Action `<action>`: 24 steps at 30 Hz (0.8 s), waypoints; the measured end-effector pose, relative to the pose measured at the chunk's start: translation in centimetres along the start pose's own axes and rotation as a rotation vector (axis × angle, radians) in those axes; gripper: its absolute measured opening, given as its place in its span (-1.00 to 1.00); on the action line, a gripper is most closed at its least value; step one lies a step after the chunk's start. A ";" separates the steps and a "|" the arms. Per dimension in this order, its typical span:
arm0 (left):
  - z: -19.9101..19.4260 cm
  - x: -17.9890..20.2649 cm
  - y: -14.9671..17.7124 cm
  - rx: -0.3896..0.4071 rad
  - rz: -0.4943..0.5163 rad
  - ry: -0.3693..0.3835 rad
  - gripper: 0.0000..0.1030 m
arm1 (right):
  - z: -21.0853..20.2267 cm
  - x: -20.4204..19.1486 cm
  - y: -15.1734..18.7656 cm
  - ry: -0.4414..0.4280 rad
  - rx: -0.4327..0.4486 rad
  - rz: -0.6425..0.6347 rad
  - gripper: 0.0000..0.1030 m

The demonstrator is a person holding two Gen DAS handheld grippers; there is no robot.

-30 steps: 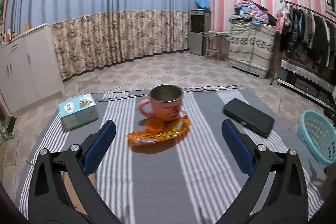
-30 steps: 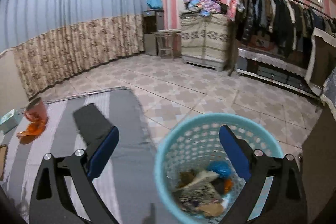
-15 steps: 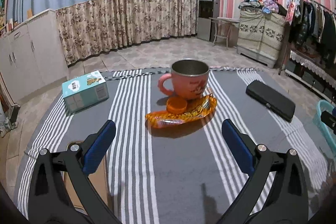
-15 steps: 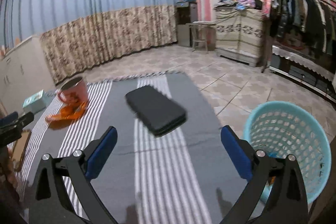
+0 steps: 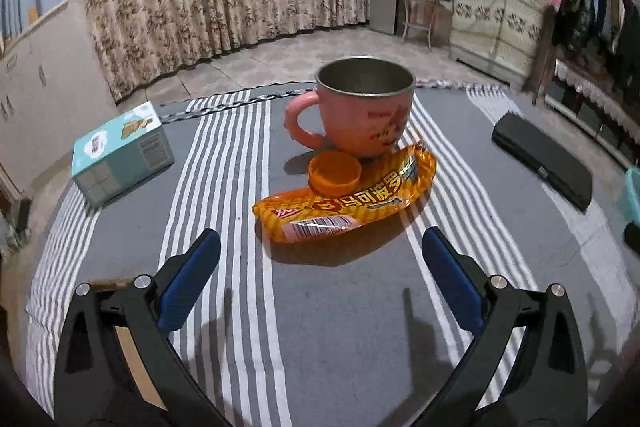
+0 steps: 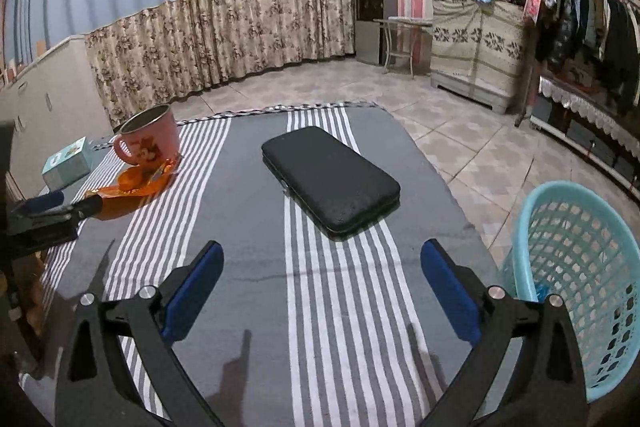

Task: Collect trash
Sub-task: 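Move both open tools back to the mug and orange wrapper on the mattress, then grasp the orange round lid with the left tool and lift it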

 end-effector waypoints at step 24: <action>2.1 2.0 0.1 -0.073 0.091 0.133 -1.00 | 0.8 0.9 0.3 -0.024 -0.035 0.071 0.88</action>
Point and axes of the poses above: each gripper's, at about its wrist camera, not at the fingertips, and z roughly the way its jaws point, x to its right, y to its underside, the point moved 7 cm from there along z, roughly the way its jaws point, and after that the axes turned 1 degree about -z, right-handed, at the moved point
